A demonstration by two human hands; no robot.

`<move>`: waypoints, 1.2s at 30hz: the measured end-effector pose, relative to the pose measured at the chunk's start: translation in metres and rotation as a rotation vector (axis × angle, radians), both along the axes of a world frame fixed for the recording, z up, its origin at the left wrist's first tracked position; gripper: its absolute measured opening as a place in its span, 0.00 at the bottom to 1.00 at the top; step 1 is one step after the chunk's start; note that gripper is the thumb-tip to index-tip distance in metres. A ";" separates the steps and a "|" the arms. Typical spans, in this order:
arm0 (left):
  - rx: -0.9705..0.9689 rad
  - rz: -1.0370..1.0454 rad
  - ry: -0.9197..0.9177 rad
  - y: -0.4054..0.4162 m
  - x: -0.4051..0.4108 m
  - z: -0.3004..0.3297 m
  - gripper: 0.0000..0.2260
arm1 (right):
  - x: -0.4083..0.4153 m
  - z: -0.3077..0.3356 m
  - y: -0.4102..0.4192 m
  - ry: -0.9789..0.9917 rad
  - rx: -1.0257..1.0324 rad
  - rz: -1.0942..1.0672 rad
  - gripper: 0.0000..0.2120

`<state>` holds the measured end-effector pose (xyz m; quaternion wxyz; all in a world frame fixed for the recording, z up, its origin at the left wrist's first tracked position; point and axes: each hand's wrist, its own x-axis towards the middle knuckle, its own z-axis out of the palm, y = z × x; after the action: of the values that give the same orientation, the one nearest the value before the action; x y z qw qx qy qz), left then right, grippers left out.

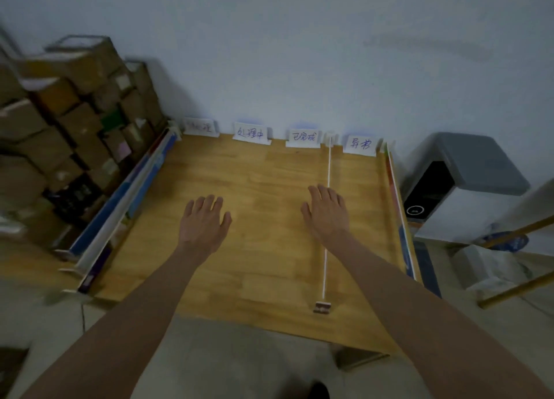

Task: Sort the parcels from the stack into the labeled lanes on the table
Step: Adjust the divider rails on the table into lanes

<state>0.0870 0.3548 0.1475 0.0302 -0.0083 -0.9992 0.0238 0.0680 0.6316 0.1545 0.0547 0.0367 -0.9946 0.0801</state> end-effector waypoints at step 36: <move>0.218 0.295 -0.218 -0.391 -0.075 -0.106 0.19 | -0.170 -0.122 -0.456 -0.278 -0.110 0.313 0.23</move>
<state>0.0120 -0.0359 0.0414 -0.0813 0.1391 -0.9836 -0.0811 -0.1015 0.1758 0.0326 -0.0944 0.1760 -0.9689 0.1460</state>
